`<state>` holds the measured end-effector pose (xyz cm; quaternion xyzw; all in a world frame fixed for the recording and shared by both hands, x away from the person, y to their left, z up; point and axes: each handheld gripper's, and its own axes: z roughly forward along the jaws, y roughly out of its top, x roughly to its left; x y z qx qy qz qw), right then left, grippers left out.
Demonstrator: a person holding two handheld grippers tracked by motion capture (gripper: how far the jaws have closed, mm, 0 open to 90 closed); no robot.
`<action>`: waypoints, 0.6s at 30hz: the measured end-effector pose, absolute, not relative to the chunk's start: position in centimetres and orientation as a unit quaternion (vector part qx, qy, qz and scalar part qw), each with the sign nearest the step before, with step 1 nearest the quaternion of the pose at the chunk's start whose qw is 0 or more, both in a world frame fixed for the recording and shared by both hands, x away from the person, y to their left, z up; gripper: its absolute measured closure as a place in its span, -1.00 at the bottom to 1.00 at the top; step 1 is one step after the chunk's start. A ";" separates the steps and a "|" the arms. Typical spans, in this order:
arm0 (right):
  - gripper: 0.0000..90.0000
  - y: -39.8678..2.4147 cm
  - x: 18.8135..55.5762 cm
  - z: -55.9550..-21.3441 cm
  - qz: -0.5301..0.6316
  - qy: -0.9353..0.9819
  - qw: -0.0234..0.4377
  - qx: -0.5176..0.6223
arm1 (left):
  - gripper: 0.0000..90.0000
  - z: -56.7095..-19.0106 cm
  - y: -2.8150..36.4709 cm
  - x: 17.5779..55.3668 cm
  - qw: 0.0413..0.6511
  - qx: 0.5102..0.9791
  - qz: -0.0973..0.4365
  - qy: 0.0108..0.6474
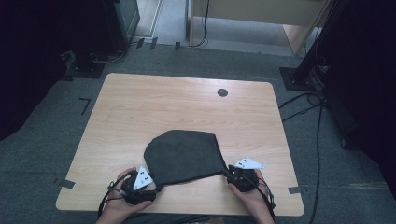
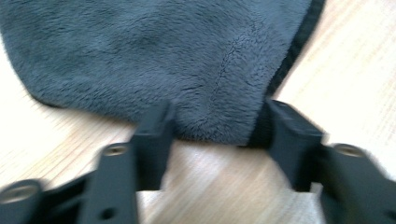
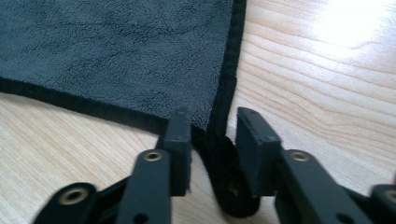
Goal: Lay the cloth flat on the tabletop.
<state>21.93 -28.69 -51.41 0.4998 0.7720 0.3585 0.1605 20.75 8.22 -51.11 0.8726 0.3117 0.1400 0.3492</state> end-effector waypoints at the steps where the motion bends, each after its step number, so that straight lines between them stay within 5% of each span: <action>1: 0.68 -28.7 21.9 -51.4 0.360 0.775 0.158 0.495 | 0.31 -51.1 8.3 20.8 0.351 0.873 0.135 0.311; 5: 0.82 -28.3 21.7 -51.3 0.357 0.784 0.162 0.482 | 0.69 -51.0 8.7 21.0 0.361 0.871 0.117 0.311; 13: 0.93 -28.0 21.4 -48.9 0.416 0.761 0.173 0.466 | 0.77 -48.4 9.2 21.4 0.410 0.851 0.129 0.303; 18: 0.94 -25.2 26.1 -42.7 0.459 0.757 0.224 0.407 | 0.80 -42.7 9.0 26.8 0.439 0.819 0.177 0.326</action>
